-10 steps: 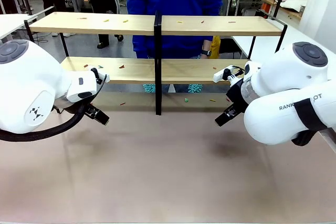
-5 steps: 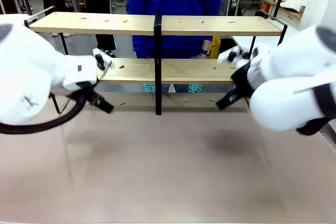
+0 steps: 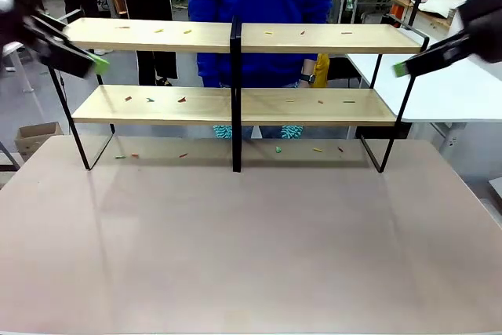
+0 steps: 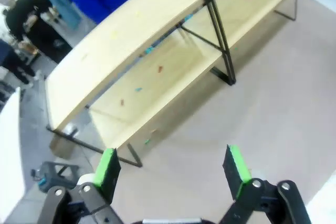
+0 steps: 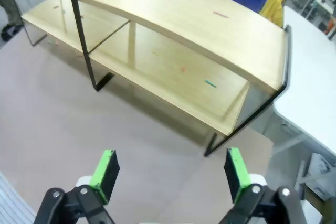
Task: Clean the shelves.
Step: Pick up the Duster when the human hands it over.
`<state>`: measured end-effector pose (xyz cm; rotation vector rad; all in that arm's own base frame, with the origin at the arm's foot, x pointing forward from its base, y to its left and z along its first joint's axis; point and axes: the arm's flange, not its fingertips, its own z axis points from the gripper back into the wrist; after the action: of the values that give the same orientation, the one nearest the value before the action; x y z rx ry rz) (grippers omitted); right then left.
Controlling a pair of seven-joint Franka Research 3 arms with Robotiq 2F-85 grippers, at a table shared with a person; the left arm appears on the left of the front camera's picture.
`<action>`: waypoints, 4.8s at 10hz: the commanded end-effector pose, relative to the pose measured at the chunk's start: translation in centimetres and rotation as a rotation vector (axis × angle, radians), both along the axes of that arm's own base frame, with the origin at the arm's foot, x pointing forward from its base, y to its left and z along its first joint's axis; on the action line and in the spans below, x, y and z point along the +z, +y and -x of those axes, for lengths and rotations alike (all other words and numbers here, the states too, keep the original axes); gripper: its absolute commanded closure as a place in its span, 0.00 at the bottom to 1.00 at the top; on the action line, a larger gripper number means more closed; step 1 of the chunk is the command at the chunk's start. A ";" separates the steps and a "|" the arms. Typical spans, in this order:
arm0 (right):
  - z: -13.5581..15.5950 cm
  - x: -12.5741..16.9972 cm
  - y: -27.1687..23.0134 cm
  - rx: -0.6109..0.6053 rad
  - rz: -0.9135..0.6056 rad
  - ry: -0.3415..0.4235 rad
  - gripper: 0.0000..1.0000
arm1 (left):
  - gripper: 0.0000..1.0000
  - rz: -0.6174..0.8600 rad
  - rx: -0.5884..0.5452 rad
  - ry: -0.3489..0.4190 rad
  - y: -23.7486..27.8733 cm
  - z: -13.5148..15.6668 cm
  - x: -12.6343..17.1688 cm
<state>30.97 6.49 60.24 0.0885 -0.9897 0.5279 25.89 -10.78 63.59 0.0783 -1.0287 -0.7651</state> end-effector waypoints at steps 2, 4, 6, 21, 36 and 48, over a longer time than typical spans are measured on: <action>-1.9 -1.7 1.2 0.019 -0.004 0.008 0.00 | 0.00 -0.020 -0.044 0.012 -1.8 -2.4 -2.0; -0.8 0.1 0.2 0.006 -0.086 0.119 0.00 | 0.00 0.040 -0.047 0.188 -0.7 -1.1 -0.1; 1.3 3.2 2.9 -0.142 -0.209 0.323 0.00 | 0.00 0.238 0.216 0.514 -3.0 -0.2 2.4; 4.8 5.5 6.4 -0.162 -0.124 0.278 0.00 | 0.00 0.352 0.218 0.120 -2.8 5.3 4.2; 8.3 7.5 7.1 -0.064 -0.211 0.130 0.00 | 0.00 0.345 0.230 0.145 -3.3 5.3 3.8; 6.9 7.4 6.9 -0.101 -0.298 0.190 0.00 | 0.00 0.345 0.230 0.145 -3.3 5.3 3.8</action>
<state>24.09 13.45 67.63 0.3470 -0.8747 0.2701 20.69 -14.08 67.39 -0.1490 -0.9788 -0.3724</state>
